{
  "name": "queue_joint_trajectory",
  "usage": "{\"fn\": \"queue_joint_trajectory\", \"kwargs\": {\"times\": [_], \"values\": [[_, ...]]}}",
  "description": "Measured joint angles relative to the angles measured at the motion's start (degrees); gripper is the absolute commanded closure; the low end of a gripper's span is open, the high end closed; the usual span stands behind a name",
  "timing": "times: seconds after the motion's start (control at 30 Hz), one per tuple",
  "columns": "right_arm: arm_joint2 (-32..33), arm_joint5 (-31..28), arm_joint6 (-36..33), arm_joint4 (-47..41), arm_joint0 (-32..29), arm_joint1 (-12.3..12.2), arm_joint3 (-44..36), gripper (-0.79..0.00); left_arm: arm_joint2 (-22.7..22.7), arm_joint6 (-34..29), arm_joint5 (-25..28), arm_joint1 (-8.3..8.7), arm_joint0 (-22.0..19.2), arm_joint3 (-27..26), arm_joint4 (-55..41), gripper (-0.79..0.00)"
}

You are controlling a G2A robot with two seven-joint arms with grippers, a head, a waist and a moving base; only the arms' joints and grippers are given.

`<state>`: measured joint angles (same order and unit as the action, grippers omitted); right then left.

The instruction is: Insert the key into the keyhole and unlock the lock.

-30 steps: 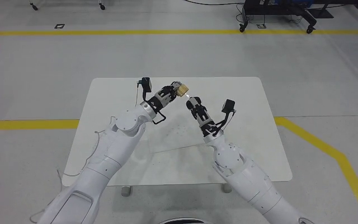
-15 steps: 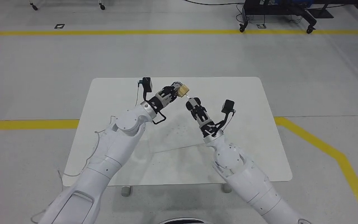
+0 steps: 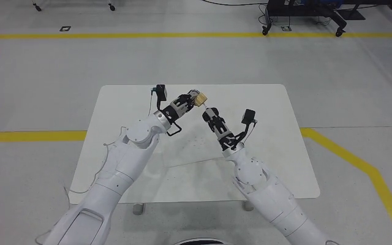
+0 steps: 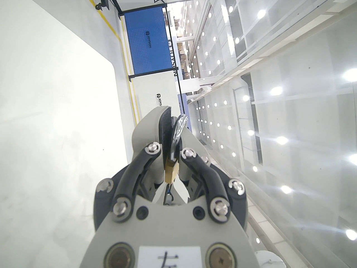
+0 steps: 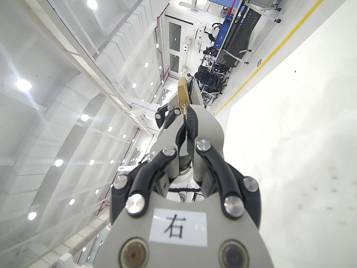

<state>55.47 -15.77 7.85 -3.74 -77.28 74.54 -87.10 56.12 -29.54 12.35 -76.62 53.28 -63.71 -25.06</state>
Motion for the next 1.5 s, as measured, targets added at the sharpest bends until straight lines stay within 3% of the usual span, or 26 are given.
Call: {"fn": "queue_joint_trajectory", "kwargs": {"times": [0.33, 0.7, 1.5], "values": [[0.96, -0.04, -1.37, 0.73, -0.73, 0.42, -0.22, 0.000, 0.82, -1.66, -0.81, -0.29, -0.09, 0.55, -0.73, 0.000], [3.37, -0.95, -3.53, 2.56, -3.74, 0.23, -2.15, 0.000, 2.90, -7.95, -5.58, -0.14, -0.98, 2.33, -4.24, 0.000], [3.91, 0.56, -4.26, 3.42, -3.31, 1.45, -1.57, 0.000, 2.56, -8.43, -6.89, -0.85, -1.48, 3.14, -2.38, 0.000]]}}
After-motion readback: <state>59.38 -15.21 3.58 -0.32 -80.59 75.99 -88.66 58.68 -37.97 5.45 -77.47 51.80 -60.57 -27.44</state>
